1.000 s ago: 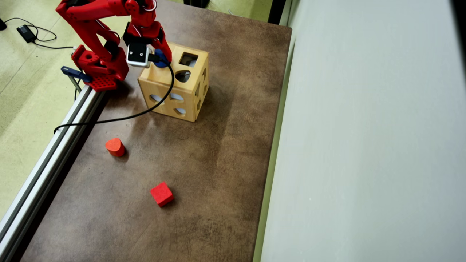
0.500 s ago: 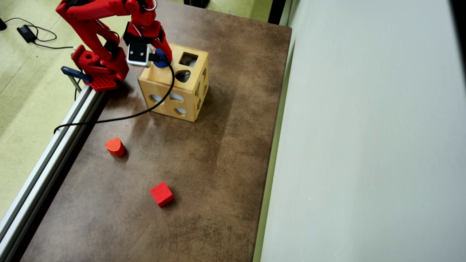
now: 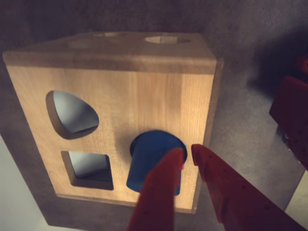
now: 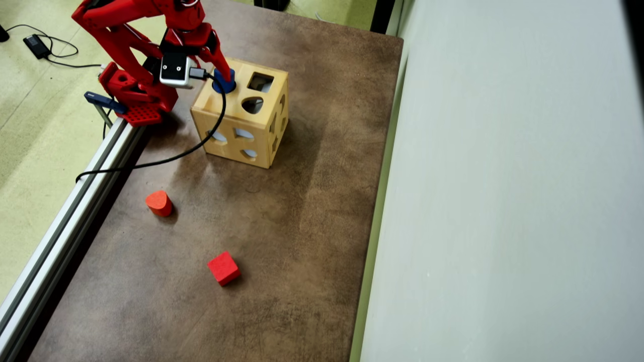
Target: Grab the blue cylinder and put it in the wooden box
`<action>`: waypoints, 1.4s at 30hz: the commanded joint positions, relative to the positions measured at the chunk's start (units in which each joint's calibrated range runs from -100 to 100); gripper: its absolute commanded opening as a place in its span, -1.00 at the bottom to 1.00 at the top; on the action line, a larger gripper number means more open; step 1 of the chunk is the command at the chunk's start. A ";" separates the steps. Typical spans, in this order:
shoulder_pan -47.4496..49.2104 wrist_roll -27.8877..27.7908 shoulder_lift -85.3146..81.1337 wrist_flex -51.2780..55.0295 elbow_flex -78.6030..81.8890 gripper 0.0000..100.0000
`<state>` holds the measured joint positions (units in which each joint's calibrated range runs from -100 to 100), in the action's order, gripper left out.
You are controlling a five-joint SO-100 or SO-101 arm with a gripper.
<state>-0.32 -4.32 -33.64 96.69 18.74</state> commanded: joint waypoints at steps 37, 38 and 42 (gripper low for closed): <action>5.30 0.05 17.30 -6.74 -0.31 -0.96; 6.12 0.05 17.47 -6.74 -0.40 -0.96; 6.34 0.05 17.47 -6.74 -0.31 -0.96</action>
<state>4.35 -4.42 -17.37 90.48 17.92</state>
